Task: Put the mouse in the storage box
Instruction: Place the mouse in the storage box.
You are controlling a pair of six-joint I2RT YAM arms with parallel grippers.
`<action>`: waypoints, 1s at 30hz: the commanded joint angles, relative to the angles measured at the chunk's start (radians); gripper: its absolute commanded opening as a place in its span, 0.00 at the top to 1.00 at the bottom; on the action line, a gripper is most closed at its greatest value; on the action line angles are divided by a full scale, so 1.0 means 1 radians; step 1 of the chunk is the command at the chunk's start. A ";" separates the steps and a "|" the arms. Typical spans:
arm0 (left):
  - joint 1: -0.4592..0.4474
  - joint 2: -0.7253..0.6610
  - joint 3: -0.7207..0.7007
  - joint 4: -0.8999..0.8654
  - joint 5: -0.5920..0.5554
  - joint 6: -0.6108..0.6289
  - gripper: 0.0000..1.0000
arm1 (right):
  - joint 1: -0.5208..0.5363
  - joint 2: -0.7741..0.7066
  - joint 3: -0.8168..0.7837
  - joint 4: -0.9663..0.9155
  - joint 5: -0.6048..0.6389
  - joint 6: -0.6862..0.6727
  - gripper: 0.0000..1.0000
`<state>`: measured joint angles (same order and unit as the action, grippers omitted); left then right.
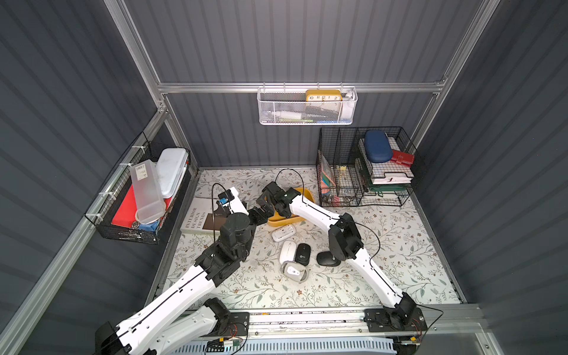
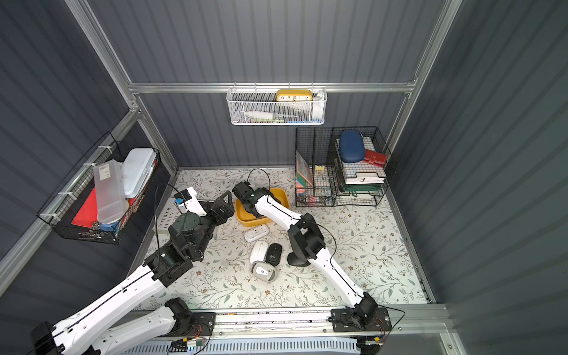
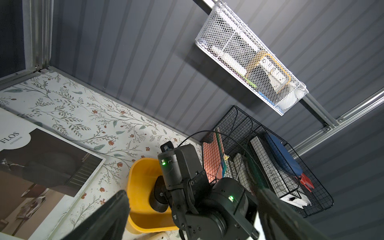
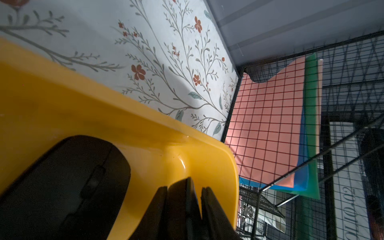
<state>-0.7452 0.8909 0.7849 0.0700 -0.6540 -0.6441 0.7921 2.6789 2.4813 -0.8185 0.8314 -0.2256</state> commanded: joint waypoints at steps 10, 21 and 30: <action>0.005 -0.025 0.024 -0.044 -0.042 0.008 0.01 | 0.001 0.003 -0.038 -0.017 -0.025 0.049 0.64; 0.004 -0.013 0.027 -0.044 -0.050 0.013 0.01 | 0.002 -0.035 -0.041 -0.072 -0.119 0.128 0.42; 0.006 0.016 0.055 -0.033 -0.029 0.024 0.00 | 0.001 -0.197 -0.037 -0.142 -0.276 0.249 0.30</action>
<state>-0.7452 0.9070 0.7986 0.0288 -0.6880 -0.6430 0.7921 2.5923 2.4393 -0.9218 0.6167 -0.0475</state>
